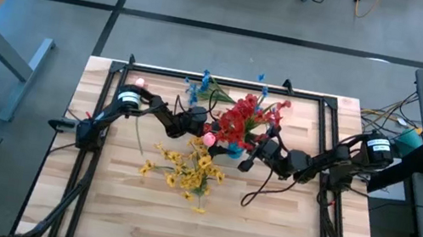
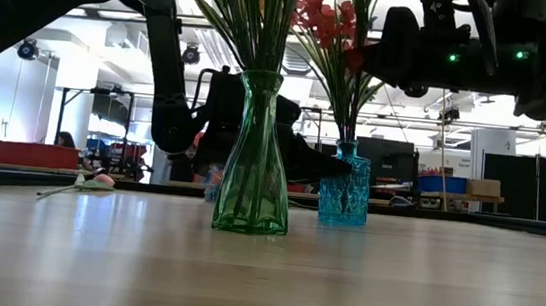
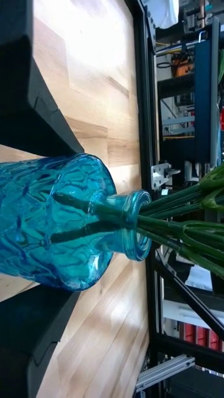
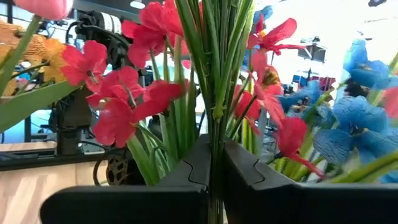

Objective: Sort flowers into vase by color
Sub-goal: Put the red flowers into the blue flower vase

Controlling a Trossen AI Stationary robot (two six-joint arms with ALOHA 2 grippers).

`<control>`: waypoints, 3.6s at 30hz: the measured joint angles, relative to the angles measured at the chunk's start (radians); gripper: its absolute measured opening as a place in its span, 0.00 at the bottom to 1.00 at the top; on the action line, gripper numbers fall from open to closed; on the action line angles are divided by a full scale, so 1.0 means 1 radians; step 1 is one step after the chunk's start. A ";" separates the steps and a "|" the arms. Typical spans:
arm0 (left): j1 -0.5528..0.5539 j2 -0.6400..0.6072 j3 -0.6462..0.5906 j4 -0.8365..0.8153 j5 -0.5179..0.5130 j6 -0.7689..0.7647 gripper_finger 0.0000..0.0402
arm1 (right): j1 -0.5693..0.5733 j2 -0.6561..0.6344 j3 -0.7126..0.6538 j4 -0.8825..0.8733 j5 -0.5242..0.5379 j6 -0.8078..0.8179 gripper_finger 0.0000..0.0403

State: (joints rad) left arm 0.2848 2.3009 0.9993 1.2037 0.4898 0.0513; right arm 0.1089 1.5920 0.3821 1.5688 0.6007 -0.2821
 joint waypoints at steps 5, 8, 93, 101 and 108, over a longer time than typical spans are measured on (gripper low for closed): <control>0.000 0.000 0.000 0.000 0.000 0.000 0.72 | 0.000 -0.001 -0.010 0.001 0.003 0.042 0.05; 0.000 0.000 0.000 0.000 0.000 0.000 0.72 | 0.000 -0.005 -0.016 -0.001 0.005 0.074 0.11; -0.010 0.002 -0.001 0.000 -0.041 -0.011 0.72 | -0.009 -0.436 0.185 -1.227 0.046 0.512 0.21; -0.010 0.002 -0.001 0.000 -0.042 -0.012 0.72 | 0.031 -0.508 0.185 -1.238 0.046 0.487 0.38; -0.010 0.002 -0.001 0.000 -0.043 -0.012 0.72 | 0.028 -0.511 0.185 -1.233 0.019 0.473 0.34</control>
State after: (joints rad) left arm 0.2752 2.3028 0.9985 1.2034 0.4470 0.0395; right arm 0.1371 1.0806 0.5667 0.3362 0.6201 0.1913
